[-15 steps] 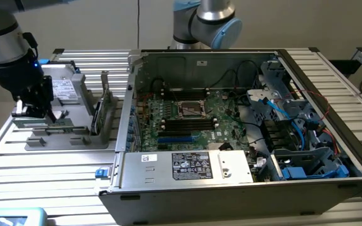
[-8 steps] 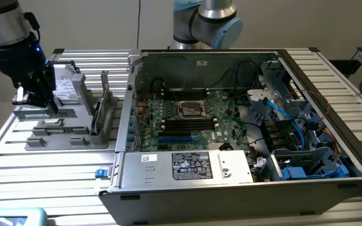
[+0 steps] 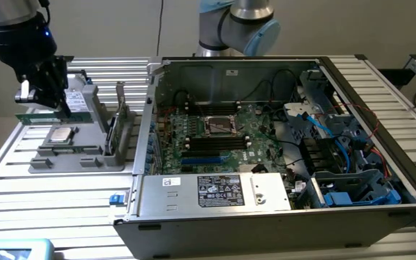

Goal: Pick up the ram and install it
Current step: 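Pick up the ram and move it above insertion slot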

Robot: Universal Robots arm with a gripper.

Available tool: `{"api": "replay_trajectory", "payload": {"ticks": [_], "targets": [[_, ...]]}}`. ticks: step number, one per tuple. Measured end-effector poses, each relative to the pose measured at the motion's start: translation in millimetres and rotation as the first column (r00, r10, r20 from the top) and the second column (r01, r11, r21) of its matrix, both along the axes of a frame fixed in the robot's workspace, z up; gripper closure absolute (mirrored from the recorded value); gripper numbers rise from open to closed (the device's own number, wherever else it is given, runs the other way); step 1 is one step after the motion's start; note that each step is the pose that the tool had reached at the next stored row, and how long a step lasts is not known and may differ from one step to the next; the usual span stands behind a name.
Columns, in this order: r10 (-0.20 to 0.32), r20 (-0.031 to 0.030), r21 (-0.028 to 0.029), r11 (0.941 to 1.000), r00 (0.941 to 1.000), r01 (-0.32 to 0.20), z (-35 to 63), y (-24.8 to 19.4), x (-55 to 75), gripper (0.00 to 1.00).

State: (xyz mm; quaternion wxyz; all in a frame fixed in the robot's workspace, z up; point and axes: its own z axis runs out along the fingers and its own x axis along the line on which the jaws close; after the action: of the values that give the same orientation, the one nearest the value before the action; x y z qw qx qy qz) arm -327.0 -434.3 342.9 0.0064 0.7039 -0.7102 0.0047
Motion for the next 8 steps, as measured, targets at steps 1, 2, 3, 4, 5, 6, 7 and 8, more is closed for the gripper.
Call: {"api": "replay_trajectory", "payload": {"ticks": [1, 2, 3, 4, 5, 6, 7, 8], "targets": [[0.0, 0.0, 0.0005, 1.0, 1.0, 0.0, 4.5, -0.5, 4.0, 0.88], [0.0, -0.0002, 0.0008, 1.0, 1.0, 0.0, 9.2, -1.1, 8.2, 0.88], [0.0, -0.0001, 0.0013, 1.0, 1.0, 0.0, 13.6, -1.6, 12.3, 0.88], [0.0, -0.0002, 0.0018, 1.0, 1.0, 0.0, 18.1, -2.2, 16.4, 0.88], [0.0, -0.0002, 0.0025, 1.0, 1.0, 0.0, 22.8, -2.7, 20.5, 0.88], [0.0, -0.0003, 0.0031, 1.0, 1.0, 0.0, 27.3, -3.2, 24.4, 0.88], [0.0, -0.0003, 0.0039, 1.0, 1.0, 0.0, 31.9, -3.7, 28.4, 0.88], [0.0, -0.0002, 0.0045, 1.0, 1.0, 0.0, 36.4, -4.3, 32.5, 0.88]]}}
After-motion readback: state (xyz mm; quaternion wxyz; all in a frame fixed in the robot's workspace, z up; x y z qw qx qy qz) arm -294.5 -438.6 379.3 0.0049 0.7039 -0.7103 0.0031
